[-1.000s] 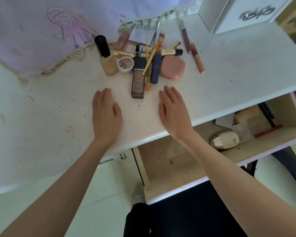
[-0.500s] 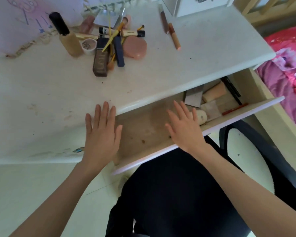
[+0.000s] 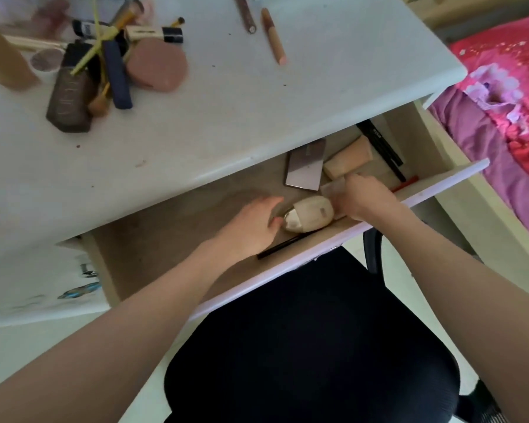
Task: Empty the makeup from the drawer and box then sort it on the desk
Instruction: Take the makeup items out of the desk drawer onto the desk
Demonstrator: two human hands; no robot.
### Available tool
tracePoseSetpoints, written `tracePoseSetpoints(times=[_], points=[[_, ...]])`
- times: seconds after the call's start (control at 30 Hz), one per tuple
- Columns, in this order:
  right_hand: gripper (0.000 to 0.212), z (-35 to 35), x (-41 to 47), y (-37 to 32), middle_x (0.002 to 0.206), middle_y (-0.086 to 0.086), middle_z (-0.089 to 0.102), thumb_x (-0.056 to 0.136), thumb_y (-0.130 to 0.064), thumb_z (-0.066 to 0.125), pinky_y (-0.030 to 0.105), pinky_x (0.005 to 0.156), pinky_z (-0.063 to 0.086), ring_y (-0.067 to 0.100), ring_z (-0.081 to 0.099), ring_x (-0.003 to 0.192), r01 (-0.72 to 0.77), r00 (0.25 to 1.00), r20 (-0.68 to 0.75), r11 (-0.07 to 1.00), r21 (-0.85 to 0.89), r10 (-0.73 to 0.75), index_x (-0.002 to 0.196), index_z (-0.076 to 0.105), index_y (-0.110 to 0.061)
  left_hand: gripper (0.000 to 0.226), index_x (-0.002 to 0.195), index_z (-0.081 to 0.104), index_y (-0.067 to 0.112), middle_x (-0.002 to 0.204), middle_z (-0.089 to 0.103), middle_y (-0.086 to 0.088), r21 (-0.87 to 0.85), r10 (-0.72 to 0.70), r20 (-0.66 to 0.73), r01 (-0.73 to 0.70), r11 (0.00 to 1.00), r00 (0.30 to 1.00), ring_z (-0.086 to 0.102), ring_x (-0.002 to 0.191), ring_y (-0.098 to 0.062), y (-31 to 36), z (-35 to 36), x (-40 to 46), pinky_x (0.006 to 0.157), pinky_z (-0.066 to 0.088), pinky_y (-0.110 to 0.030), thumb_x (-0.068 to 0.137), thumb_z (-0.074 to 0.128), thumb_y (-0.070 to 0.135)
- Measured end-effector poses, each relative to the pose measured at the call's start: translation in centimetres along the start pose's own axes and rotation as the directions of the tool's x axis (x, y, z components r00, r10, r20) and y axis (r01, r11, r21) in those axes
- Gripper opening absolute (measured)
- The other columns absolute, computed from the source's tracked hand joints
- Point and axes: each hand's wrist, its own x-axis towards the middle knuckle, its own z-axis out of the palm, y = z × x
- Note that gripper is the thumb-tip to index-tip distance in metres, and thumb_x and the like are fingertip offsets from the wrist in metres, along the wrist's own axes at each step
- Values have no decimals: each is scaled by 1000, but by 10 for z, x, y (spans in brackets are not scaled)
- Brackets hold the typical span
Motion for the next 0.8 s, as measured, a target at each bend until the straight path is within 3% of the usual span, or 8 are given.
tracePoseSetpoints(times=[0.1,0.17,0.3,0.47,0.53,0.67,0.8], points=[[40,6,27,5,123,17,55,90,-27,54,29,74,40,30,55,104,-56,992,119,996,67,48,123,51,-5,49,140,35,13,139,42,-10,-13,-38,29,38,999,999,40,127,-25,7,22,28,103,29,-30,94,50,22],[47,7,38,4,130,19,51,92,-30,51,31,83,41,31,52,113,-95,986,148,988,122,77,130,47,-2,54,139,34,12,138,40,-12,-14,-76,14,76,997,997,38,126,-27,10,32,39,103,30,-32,91,56,25],[57,11,50,4,135,24,43,93,-26,51,34,94,41,34,45,122,-149,985,99,982,112,138,136,34,8,65,133,39,13,134,36,-11,9,-153,9,153,988,988,33,126,-29,12,46,51,105,31,-38,79,69,34],[70,19,55,4,138,23,32,85,-21,63,43,103,39,36,39,125,-265,962,107,957,116,253,141,27,2,65,131,43,10,129,33,-13,14,-213,70,212,977,975,39,118,-28,16,46,55,100,36,-35,77,71,34],[65,18,54,5,136,21,37,85,-20,63,41,100,41,35,42,123,-263,963,90,954,140,253,138,32,0,62,131,44,10,129,34,-12,-7,-217,89,219,976,972,44,114,-28,16,44,52,96,37,-32,79,68,34],[40,10,45,6,125,20,52,90,-14,56,30,73,40,33,53,111,-171,985,54,968,184,163,125,44,1,52,127,48,12,125,49,-10,-74,-231,108,239,968,967,51,109,-27,12,38,42,89,42,-33,83,64,34],[28,-4,22,-2,120,22,53,93,-11,41,31,71,35,33,50,97,-65,997,-33,962,264,76,118,48,0,40,118,54,11,111,58,-5,-90,-203,104,213,973,974,53,91,-19,11,21,25,73,38,-25,85,63,32]])
